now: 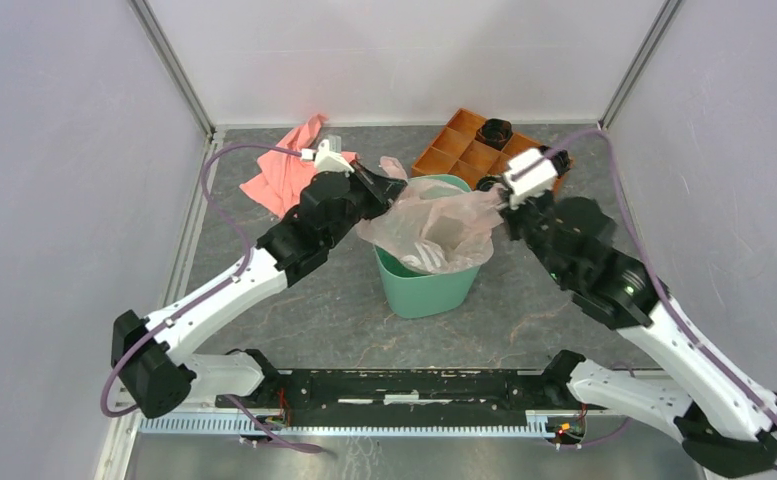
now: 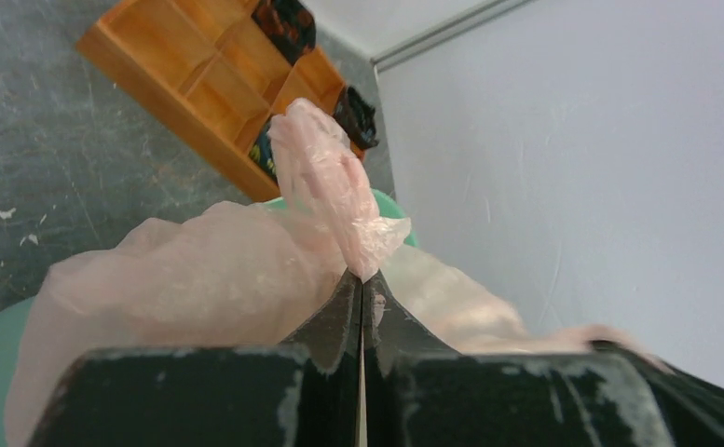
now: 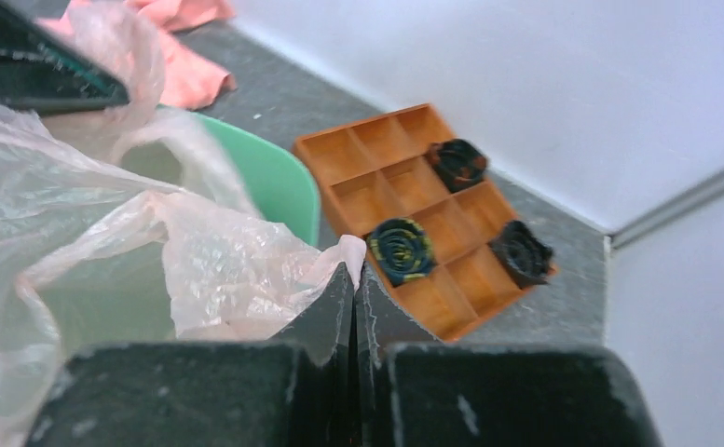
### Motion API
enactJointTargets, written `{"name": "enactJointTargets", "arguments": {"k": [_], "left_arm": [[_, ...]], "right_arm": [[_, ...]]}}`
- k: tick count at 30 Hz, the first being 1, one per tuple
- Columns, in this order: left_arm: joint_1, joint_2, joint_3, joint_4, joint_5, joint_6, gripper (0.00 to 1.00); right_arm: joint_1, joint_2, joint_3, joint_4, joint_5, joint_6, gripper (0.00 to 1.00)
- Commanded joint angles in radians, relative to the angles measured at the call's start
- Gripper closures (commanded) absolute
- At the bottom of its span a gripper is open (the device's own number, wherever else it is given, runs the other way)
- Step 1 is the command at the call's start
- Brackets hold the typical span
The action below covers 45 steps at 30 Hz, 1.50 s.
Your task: Put the trash bags into the trash bin
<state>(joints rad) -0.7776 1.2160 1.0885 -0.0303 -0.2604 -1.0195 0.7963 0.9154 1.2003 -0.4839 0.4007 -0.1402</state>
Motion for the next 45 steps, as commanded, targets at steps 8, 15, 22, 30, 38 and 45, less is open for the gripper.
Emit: {"name": "enactJointTargets", "arguments": {"k": [8,15,22,30,38,45], "left_arm": [[0.258,-0.072,-0.004,-0.069,0.35,0.075,0.98],[0.299,-0.151,-0.068,-0.049,0.41,0.075,0.98],[0.299,-0.165,0.007,-0.139,0.425,0.176,0.89],[0.299,-0.257,0.236,-0.555,0.131,0.428,0.05],[0.297,-0.256,0.378,-0.377,0.78,0.573,0.0],[-0.005,-0.117,0.336,-0.209,0.674,0.699,0.0]], "right_arm": [[-0.002,-0.363,-0.319,0.098,-0.021,-0.024,1.0],[-0.002,-0.429,-0.411,0.218,-0.294,0.07,0.93],[-0.003,-0.118,-0.075,0.138,-0.236,0.049,0.99],[-0.002,-0.012,0.102,0.14,-0.219,-0.008,0.99],[-0.002,0.025,0.135,0.137,-0.261,0.027,0.99],[-0.002,0.036,0.131,0.222,-0.355,0.175,0.99]]}}
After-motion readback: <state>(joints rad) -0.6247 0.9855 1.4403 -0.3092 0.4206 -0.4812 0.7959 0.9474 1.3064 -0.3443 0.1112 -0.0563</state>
